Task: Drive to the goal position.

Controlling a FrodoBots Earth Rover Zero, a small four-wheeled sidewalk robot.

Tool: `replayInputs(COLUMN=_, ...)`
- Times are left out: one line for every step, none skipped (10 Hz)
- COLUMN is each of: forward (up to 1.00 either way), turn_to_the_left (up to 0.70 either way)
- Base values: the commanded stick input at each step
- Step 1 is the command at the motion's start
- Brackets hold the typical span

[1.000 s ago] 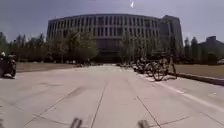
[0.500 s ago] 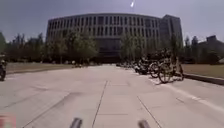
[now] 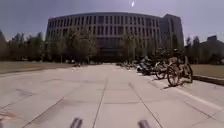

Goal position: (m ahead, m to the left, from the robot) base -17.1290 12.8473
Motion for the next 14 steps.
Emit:
replayInputs(forward=1.0, turn_to_the_left=0.0)
replayInputs(forward=1.0, turn_to_the_left=0.0)
replayInputs(forward=1.0, turn_to_the_left=0.0)
replayInputs(forward=1.0, turn_to_the_left=0.0)
replayInputs(forward=1.0, turn_to_the_left=0.0)
replayInputs(forward=1.0, turn_to_the_left=0.0)
replayInputs(forward=1.0, turn_to_the_left=0.0)
replayInputs(forward=1.0, turn_to_the_left=0.0)
replayInputs(forward=1.0, turn_to_the_left=0.0)
replayInputs(forward=1.0, turn_to_the_left=0.0)
replayInputs(forward=1.0, turn_to_the_left=0.0)
replayInputs(forward=1.0, turn_to_the_left=0.0)
replayInputs(forward=1.0, turn_to_the_left=0.0)
replayInputs(forward=1.0, turn_to_the_left=0.0)
